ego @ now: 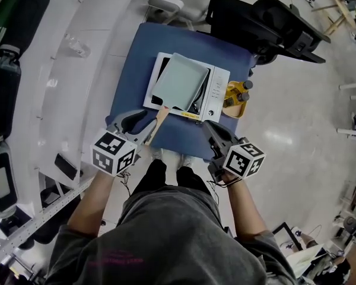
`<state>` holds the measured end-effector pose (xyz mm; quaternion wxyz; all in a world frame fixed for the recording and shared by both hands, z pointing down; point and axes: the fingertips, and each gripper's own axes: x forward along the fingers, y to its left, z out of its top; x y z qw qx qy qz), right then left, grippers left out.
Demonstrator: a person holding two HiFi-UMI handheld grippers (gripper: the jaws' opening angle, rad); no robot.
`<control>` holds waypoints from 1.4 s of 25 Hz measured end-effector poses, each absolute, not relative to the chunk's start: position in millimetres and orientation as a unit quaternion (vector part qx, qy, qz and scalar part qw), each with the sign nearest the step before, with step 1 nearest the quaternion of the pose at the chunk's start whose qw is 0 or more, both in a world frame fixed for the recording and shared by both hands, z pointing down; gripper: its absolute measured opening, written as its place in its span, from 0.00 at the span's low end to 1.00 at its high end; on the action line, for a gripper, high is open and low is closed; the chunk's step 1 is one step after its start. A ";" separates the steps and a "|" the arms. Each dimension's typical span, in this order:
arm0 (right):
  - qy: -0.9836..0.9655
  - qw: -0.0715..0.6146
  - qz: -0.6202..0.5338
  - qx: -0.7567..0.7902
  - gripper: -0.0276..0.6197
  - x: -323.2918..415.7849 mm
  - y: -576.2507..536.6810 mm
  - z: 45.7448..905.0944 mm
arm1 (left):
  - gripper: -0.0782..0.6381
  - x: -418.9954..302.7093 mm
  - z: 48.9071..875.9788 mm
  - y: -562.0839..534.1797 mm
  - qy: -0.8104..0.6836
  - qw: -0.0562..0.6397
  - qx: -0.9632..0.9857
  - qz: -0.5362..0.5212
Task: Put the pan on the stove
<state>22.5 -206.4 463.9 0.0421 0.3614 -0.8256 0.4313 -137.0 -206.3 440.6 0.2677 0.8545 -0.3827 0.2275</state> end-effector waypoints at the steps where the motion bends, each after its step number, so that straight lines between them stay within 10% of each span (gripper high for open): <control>1: -0.828 0.042 0.425 0.363 0.05 21.9 -207.8 458.8 | 0.29 -137.8 435.2 -206.9 -0.385 0.261 0.858 0.219; 35: -0.877 0.044 0.312 0.363 0.05 -41.9 -196.0 377.9 | 0.11 -167.2 358.4 -197.3 -0.370 0.179 0.905 0.107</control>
